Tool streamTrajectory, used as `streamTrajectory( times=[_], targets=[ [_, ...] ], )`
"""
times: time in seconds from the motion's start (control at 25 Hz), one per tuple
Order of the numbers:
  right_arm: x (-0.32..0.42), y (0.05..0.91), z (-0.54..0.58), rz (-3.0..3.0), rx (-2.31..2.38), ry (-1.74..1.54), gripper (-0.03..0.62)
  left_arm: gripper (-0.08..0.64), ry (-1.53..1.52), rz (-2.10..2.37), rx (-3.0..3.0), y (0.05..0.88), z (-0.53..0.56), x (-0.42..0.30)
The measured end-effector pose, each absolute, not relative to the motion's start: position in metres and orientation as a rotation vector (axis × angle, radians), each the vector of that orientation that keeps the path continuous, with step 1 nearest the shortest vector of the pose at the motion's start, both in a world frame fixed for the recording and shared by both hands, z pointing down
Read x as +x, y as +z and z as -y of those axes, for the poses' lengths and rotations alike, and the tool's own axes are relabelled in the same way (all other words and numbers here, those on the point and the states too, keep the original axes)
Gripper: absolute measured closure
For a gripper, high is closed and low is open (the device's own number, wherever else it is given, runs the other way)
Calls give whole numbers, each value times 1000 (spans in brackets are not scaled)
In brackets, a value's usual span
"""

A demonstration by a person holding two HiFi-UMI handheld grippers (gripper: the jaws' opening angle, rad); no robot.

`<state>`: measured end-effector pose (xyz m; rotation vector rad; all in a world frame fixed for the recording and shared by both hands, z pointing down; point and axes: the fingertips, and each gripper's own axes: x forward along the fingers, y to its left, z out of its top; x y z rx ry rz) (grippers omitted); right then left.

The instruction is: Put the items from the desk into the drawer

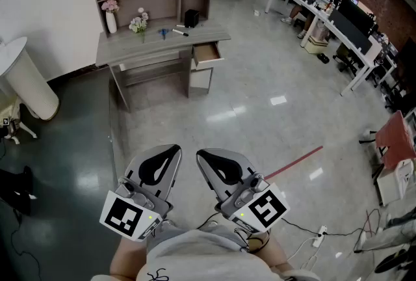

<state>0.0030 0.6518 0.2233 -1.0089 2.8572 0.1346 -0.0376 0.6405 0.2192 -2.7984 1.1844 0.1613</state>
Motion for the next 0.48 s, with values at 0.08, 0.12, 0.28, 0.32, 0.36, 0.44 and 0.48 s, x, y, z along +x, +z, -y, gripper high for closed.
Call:
streamTrajectory(
  times=[0.08, 0.12, 0.28, 0.32, 0.36, 0.44, 0.48],
  targets=[
    [9, 223, -652, -2855, -1008, 135, 586, 549, 158, -1186, -2796, 219, -641, -31],
    [13, 223, -653, -2854, -1006, 135, 586, 549, 158, -1187, -2794, 220, -642, -28],
    [27, 223, -650, -2852, -995, 133, 586, 549, 165, -1194, -2788, 218, -639, -14],
    [31, 223, -650, -2853, -991, 133, 586, 549, 168, -1195, -2788, 218, -639, -10],
    [36, 223, -650, -2853, -987, 132, 586, 549, 170, -1197, -2789, 217, -638, -6],
    [46, 222, -650, -2854, -977, 130, 586, 549, 172, -1204, -2785, 216, -638, 3],
    [50, 222, -649, -2855, -972, 127, 586, 549, 171, -1209, -2782, 215, -637, 8]
  ],
)
